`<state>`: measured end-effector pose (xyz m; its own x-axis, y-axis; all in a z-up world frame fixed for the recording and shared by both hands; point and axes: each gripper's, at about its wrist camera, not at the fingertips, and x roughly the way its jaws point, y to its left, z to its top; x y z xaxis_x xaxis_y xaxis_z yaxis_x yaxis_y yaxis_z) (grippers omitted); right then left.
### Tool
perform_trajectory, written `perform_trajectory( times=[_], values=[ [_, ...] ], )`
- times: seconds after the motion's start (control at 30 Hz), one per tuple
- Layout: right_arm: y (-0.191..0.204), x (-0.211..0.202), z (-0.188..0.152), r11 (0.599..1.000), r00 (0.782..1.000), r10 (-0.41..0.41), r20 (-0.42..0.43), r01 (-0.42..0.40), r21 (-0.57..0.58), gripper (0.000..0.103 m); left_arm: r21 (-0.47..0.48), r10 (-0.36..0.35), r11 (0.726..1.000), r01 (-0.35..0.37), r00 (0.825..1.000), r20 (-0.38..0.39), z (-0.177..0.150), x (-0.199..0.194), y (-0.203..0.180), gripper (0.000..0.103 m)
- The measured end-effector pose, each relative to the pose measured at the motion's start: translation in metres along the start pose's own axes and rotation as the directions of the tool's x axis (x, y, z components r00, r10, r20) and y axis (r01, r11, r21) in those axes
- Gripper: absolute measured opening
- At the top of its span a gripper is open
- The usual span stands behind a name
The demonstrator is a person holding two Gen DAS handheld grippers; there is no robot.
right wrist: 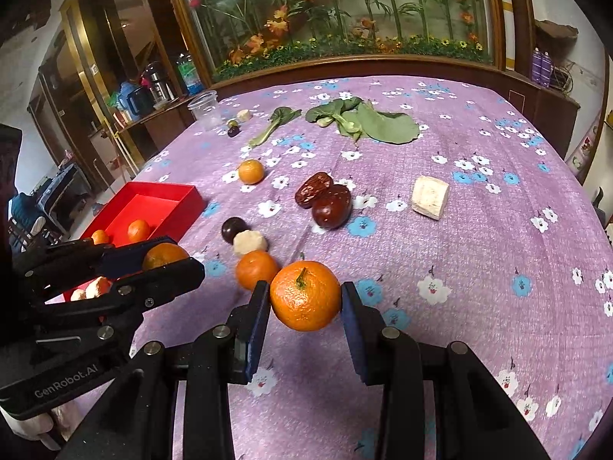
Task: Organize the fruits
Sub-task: 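Lift both held mandarins off the tablecloth, then carry both mandarins over the red tray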
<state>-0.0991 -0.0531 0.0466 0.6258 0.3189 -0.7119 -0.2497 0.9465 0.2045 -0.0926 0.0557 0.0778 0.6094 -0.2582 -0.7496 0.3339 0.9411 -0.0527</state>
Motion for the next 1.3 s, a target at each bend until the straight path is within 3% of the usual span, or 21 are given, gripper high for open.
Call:
perform_trajectory(
  times=[1.3],
  values=[
    [0.078, -0.028, -0.018, 0.991, 0.998, 0.061, 0.025, -0.058, -0.124, 0.041, -0.146, 0.062, 0.988, -0.049, 0.994, 0.086, -0.041, -0.075, 0.050, 0.030]
  ],
)
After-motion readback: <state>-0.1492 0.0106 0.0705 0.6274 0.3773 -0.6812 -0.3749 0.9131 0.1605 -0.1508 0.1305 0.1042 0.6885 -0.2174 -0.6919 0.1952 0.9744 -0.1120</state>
